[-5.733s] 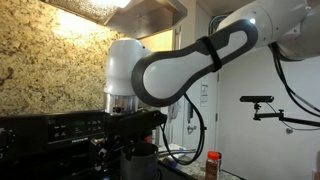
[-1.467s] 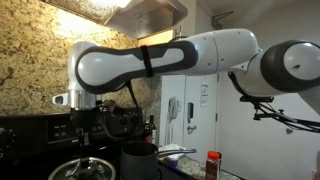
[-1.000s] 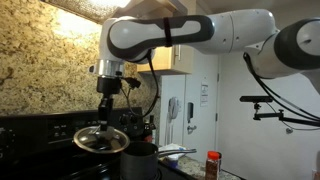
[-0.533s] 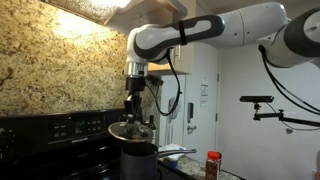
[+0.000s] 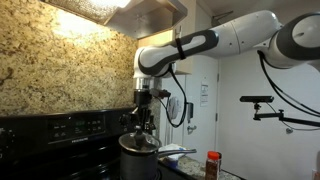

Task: Remove the cooking stick from the grey pot then get the lid and cover the grey pot

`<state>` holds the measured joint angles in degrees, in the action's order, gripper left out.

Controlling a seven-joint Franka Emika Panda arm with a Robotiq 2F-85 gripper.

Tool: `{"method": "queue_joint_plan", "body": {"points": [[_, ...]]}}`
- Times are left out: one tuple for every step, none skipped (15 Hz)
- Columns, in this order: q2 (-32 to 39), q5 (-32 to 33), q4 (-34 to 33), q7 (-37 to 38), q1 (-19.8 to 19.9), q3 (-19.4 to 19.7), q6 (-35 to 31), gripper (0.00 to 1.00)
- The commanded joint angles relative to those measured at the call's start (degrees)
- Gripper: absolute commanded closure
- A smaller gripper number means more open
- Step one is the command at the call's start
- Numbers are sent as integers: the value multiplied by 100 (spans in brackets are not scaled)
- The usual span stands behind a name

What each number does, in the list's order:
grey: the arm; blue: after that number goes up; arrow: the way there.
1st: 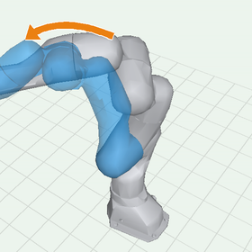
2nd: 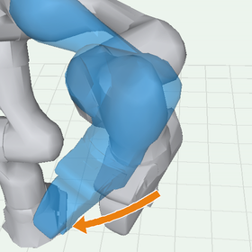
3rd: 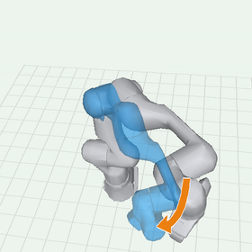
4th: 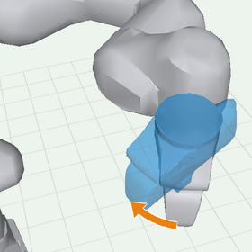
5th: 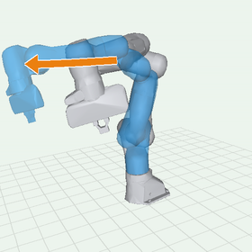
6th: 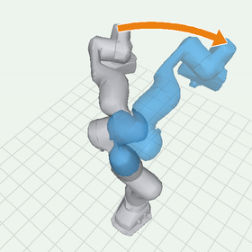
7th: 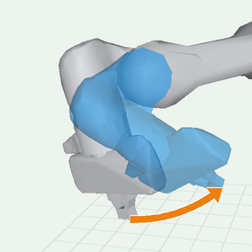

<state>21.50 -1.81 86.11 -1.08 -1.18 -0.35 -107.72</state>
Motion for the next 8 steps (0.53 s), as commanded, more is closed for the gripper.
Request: {"method": "queue_joint_plan", "body": {"points": [[46,-53,24,5,56,-21,-120,80],[84,-77,32,5,76,-19,-185,80],[104,-84,32,4,77,-21,-206,88],[171,-99,-40,68,48,-37,-168,88],[237,-183,-142,117,64,-46,-124,88],[273,-147,-187,194,52,-19,-156,88],[338,-158,-286,337,68,21,-134,88],[396,-260,-384,334,125,14,-63,88]]}}
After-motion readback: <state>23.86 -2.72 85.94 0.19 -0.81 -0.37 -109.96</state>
